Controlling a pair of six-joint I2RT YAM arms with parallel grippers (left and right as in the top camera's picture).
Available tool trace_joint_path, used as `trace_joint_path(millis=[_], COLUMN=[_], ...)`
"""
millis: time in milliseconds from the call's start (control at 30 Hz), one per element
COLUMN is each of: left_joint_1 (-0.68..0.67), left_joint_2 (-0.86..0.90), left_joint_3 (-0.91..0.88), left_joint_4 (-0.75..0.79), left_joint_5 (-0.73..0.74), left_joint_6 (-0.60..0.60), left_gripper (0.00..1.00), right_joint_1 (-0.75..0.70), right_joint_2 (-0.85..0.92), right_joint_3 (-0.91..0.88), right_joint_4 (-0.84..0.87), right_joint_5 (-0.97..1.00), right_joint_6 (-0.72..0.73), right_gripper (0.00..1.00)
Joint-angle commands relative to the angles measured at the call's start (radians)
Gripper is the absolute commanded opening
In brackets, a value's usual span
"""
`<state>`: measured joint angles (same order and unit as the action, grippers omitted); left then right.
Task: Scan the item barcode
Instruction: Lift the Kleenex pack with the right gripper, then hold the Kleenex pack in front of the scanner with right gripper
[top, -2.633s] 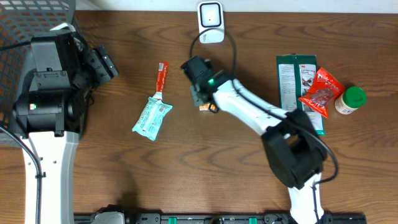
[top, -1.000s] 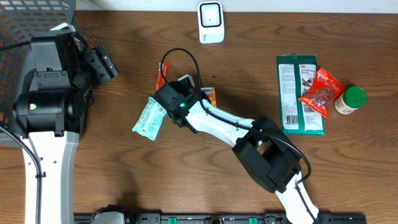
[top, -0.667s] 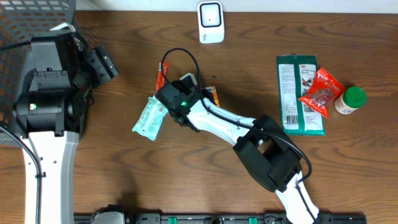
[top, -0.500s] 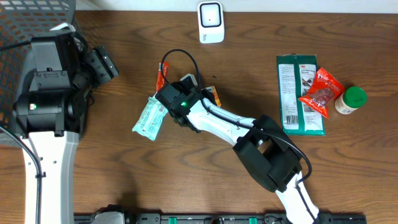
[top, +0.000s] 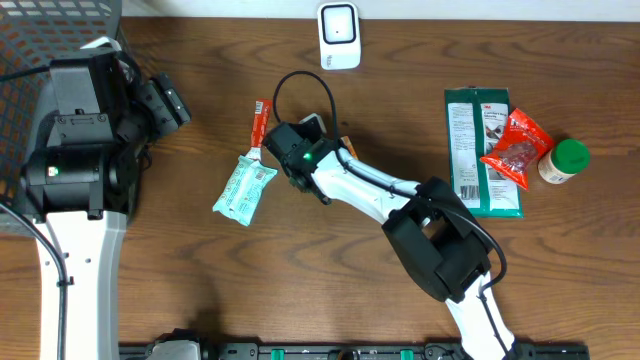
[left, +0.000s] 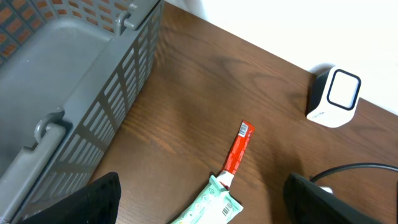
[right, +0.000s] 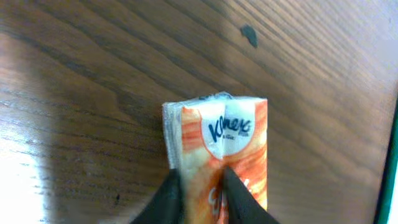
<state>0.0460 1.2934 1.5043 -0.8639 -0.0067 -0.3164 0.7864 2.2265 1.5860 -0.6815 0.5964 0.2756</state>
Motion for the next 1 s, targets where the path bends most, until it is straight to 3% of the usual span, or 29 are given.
trace_joint_path(millis=[0, 233, 500, 800, 967], left_joint_1=[0.004, 0.004, 0.004, 0.004, 0.004], left_joint_2=[0.000, 0.000, 0.000, 0.000, 0.000], left_joint_3=[0.011, 0.011, 0.011, 0.011, 0.011], left_joint_4=[0.000, 0.000, 0.000, 0.000, 0.000], left_joint_5=[-0.005, -0.005, -0.005, -0.005, -0.005], left_joint_6=[0.005, 0.005, 0.005, 0.005, 0.005], left_gripper=[0.84, 0.84, 0.84, 0.84, 0.84], right_joint_1=[-0.009, -0.045, -0.173, -0.314, -0.388], right_joint_2=[0.018, -0.062, -0.224, -0.212, -0.210], right_joint_3=[-0.011, 0.064, 0.339, 0.702, 0.747], right_joint_4=[0.002, -0.029, -0.124, -0.375, -0.354], right_joint_5=[-0.037, -0.046, -0.518, -0.731, -0.909], right_joint_6=[0.008, -0.016, -0.029, 0.020, 0.064], right_gripper=[0.03, 0.01, 0.01, 0.01, 0.01])
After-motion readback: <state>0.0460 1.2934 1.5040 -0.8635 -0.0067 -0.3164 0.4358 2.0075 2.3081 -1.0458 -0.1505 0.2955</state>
